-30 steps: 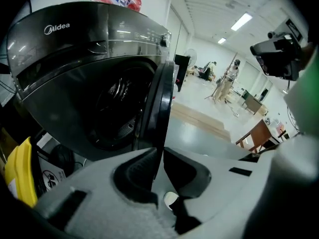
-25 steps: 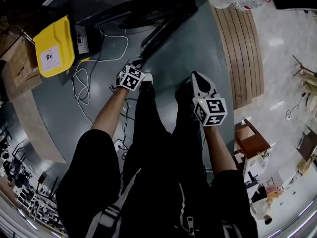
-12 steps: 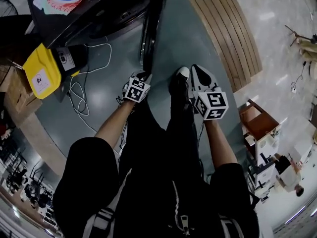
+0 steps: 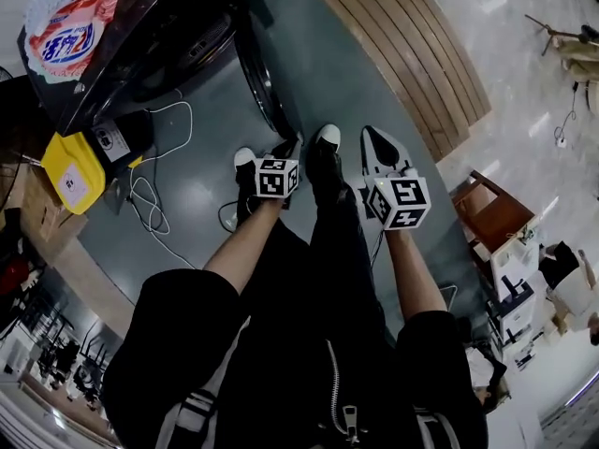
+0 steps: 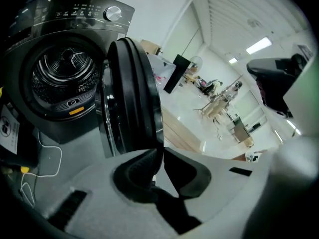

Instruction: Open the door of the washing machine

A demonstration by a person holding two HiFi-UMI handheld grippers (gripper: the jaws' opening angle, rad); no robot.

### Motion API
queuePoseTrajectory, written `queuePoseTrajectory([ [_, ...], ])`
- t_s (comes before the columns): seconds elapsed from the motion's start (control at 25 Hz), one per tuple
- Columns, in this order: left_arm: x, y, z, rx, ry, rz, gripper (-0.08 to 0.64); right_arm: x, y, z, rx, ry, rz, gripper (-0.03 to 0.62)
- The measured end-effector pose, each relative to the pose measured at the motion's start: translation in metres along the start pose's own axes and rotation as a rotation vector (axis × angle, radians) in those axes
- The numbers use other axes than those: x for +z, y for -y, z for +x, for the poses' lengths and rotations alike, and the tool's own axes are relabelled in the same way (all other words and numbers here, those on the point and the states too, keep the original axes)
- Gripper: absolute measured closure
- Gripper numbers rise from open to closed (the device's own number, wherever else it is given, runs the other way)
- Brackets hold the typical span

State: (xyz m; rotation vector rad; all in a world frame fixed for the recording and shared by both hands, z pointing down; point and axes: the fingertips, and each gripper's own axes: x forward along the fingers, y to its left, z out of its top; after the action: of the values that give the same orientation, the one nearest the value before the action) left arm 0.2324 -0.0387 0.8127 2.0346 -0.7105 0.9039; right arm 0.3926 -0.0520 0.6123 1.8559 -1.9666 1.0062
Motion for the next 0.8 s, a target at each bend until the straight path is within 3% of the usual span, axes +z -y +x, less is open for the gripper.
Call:
queuePoseTrajectory([
  [0.44,0.064,0.088,0.083,0.031,0.126,-0.254,0.514,0.022,0.125,-0.023,-0.059,0.026,0.028,0.591],
  [0.56,0.087,0.110,0.107,0.009,0.153,-0.259,0.528,0.023,0.150,-0.027,-0.073,0.027,0.039,0.590],
  [0.8,0.126,0.147,0.129,-0.121,0.175,-0.219,0.529,0.040,0.177,-0.028,-0.077,0.031,0.037,0.591],
])
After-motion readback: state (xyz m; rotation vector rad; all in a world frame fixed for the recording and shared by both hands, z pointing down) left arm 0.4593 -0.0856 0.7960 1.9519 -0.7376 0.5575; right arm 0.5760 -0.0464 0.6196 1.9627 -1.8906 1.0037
